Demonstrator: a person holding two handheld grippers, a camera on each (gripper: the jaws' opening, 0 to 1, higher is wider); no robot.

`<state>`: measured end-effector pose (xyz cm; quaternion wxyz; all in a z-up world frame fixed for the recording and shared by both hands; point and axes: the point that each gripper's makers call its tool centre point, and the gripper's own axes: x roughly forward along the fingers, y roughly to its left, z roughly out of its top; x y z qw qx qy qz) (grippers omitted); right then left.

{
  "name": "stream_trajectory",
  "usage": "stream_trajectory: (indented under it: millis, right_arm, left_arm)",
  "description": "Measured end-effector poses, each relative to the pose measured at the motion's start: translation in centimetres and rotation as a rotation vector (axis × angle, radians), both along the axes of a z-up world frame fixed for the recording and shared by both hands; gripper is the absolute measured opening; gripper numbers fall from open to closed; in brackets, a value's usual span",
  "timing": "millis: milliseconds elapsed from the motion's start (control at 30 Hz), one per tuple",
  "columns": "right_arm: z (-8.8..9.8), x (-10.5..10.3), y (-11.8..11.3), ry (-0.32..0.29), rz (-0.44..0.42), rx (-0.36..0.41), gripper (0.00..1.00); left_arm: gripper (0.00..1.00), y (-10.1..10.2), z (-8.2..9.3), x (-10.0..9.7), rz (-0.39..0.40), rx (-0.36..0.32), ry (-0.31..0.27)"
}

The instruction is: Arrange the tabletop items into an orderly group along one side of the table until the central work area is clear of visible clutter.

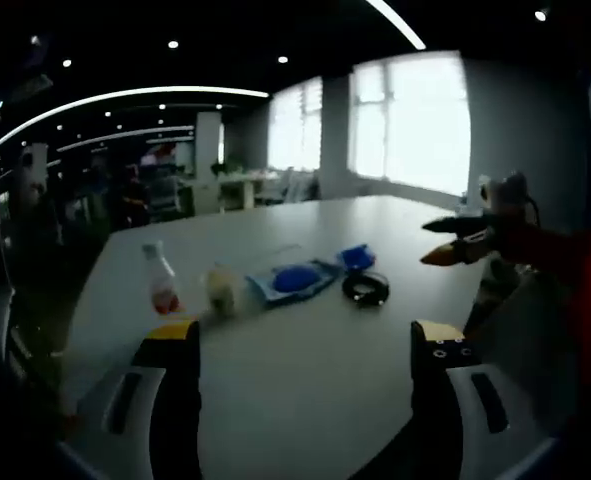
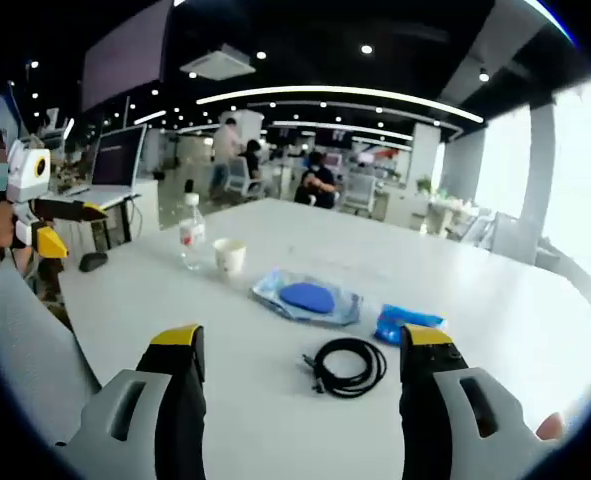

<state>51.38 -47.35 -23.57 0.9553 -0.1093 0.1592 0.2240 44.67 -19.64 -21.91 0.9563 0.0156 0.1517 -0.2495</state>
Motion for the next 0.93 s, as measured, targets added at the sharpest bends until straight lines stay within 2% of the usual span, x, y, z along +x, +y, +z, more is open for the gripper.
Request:
stream_trajectory:
  millis: [200, 233, 300, 333, 367, 433, 500, 633, 733, 800, 933]
  right_arm:
    - [-0.8, -0.4, -0.9, -0.007, -0.039, 0.021, 0.80]
    - [-0.7, -0.4, -1.0, -0.005, -0.046, 0.027, 0.82]
    - [-0.5, -0.2, -1.3, -0.018, -0.064, 0.026, 0.87]
    - [-0.5, -0.2, -1.3, -0.016, -0.064, 0.027, 0.89]
    - [-0.7, -0.3, -1.3, -0.009, -0.065, 0.026, 0.90]
    - [-1.4, -0.6, -1.0, 0.021, -0.055, 0.029, 0.91]
    - [-1.7, -0.5, -0.9, 0.029, -0.057, 0.030, 0.98]
    - [-2.2, -0.6, -1.3, 0.053, -0.074, 0.018, 0.99]
    - [-2.3, -0.5, -1.5, 0.056, -0.084, 0.024, 0.99]
    - [-2.5, -0.5, -1.4, 0.067, -0.083, 0.027, 0.99]
    - [-2.9, -0.4, -1.2, 0.083, -0.077, 0.016, 0.99]
  left_arm:
    - [0.87, 1.6, -2.1, 0.2, 0.078, 0.029, 0.017]
    - [0.89, 1.8, -2.2, 0.2, 0.092, 0.014, 0.041]
    - [0.94, 2.5, -1.7, 0.6, 0.131, 0.027, 0.006]
    - [0.99, 2.3, -1.7, 0.5, 0.125, 0.023, 0.013]
    - [0.98, 2.1, -1.8, 0.4, 0.121, 0.016, 0.019]
    - [0.99, 1.2, -2.5, -0.1, 0.094, 0.004, 0.060]
    - [0.99, 1.0, -3.1, -0.3, 0.088, 0.013, 0.090]
    - [0.99, 1.8, -4.3, -0.4, 0.130, -0.028, 0.169]
    - [0.99, 2.0, -4.0, -0.1, 0.138, -0.025, 0.146]
    - [0.99, 2.2, -4.4, -0.1, 0.149, 0.008, 0.160]
    - [0.99, 2.4, -4.5, 0.4, 0.161, 0.012, 0.155]
